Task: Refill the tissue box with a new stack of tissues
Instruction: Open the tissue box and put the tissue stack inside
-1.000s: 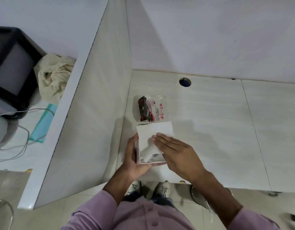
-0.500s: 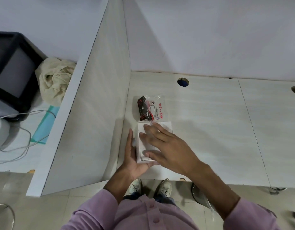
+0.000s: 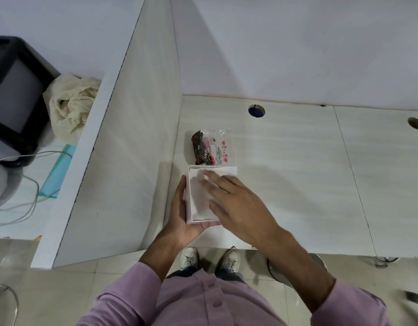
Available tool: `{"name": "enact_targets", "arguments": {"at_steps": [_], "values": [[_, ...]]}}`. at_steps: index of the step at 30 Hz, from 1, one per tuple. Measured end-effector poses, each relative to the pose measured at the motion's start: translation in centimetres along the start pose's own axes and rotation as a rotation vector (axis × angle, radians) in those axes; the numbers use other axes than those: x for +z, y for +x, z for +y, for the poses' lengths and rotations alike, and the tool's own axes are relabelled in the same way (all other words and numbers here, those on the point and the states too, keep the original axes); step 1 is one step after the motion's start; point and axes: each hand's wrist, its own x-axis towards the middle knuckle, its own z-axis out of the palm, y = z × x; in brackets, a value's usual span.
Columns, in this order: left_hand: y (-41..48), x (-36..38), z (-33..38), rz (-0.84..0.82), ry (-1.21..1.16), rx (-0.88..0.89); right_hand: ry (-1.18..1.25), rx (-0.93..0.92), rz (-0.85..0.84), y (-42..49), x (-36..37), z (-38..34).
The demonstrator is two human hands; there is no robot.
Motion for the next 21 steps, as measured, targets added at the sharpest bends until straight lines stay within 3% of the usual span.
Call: {"name": "enact_targets", "arguments": {"at_steps": [2,7,21], "values": [[-0.1,0.1,0.1,-0.006,0.015,0.003,-0.008,0.049,0.093,-0.4,-0.3,0.4],[0.0,-0.1,0.2,0.0,0.069,-0.015,0.018,0.149,-0.109,-0.1,-0.1,0.3],[-0.5,-0.1,0.6,-0.047,0.11,-0.063,0.013,0.134,-0.133,-0.5,-0.2,0.1]]}}
